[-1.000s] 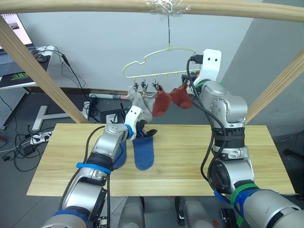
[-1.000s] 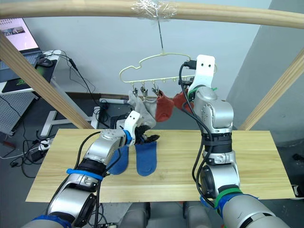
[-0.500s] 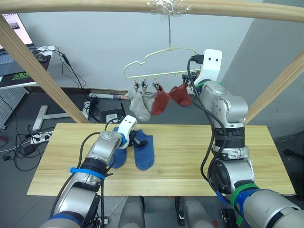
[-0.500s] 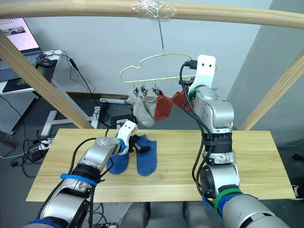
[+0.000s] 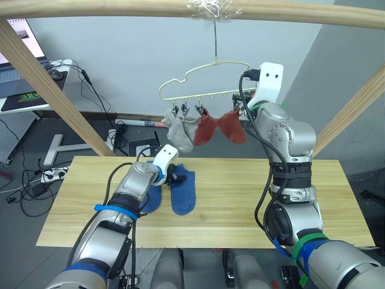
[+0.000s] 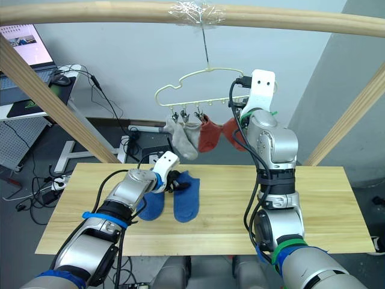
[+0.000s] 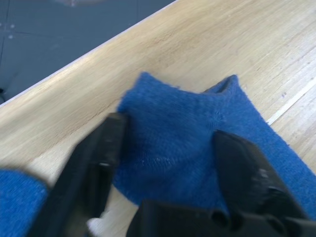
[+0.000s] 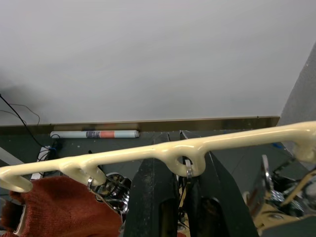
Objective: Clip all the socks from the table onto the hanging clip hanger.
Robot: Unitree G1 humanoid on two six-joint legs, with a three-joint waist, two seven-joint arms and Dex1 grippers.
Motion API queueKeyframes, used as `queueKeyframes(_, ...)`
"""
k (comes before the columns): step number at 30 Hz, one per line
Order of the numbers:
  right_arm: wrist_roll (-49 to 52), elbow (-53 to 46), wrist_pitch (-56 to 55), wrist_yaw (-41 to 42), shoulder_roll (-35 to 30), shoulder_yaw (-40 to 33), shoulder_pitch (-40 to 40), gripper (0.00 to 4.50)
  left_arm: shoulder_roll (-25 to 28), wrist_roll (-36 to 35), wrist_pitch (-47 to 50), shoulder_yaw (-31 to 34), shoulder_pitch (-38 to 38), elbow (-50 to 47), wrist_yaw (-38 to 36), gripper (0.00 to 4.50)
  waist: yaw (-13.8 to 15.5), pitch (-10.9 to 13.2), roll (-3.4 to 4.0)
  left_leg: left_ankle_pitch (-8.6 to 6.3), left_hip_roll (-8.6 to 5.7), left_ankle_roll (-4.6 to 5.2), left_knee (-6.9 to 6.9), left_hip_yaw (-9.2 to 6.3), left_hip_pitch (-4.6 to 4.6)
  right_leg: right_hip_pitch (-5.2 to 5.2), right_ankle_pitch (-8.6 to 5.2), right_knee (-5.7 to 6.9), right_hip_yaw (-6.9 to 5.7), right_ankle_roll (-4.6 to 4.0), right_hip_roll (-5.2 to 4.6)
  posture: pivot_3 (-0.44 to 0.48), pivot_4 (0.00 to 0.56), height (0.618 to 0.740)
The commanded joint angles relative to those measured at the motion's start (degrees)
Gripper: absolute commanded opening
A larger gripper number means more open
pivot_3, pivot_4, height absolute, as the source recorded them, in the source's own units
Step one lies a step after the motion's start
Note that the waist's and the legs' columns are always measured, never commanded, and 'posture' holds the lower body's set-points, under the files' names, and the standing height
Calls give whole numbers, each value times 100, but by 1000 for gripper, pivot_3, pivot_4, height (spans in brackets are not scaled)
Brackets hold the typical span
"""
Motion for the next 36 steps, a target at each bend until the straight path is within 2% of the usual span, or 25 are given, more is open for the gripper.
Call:
queueKeyframes(1,14,-301,-36,-28,-11,-8,-33,0,-78,62,55,-139,152,223,-123,1825,0,0,0,0,0,0,0,0,0,0,0,0,0,0,0,58,225,740)
queueKeyframes(7,24,-299,-28,-21,-1,-9,-34,0,-150,-100,100,-52,212,42,-270,53,-3,0,0,0,0,0,0,0,0,0,0,0,0,0,0,59,225,740)
queueKeyframes(12,63,-321,28,-31,40,-49,-36,0,-380,-854,394,387,294,-814,-720,8,-2,1,0,0,0,0,0,0,-5,-2,0,-4,0,0,0,59,225,740)
queueKeyframes(18,191,-379,157,-58,140,-157,-93,0,-714,-1452,625,688,-34,-1557,-764,8,-2,2,-1,0,1,0,0,-2,-11,-6,0,-3,-3,0,0,57,226,740)
queueKeyframes(26,271,-563,430,-114,257,-256,-181,0,-1204,-1635,528,815,-856,-1378,-490,8,-7,2,-1,0,0,0,-1,-1,-12,-5,0,-7,-3,0,1,44,221,740)
queueKeyframes(36,364,-712,633,-185,290,-271,-189,0,-1537,-1580,-85,931,-1521,-471,-123,8,-102,2,-1,0,-1,0,0,-1,-12,-6,0,-8,-2,1,1,28,212,740)
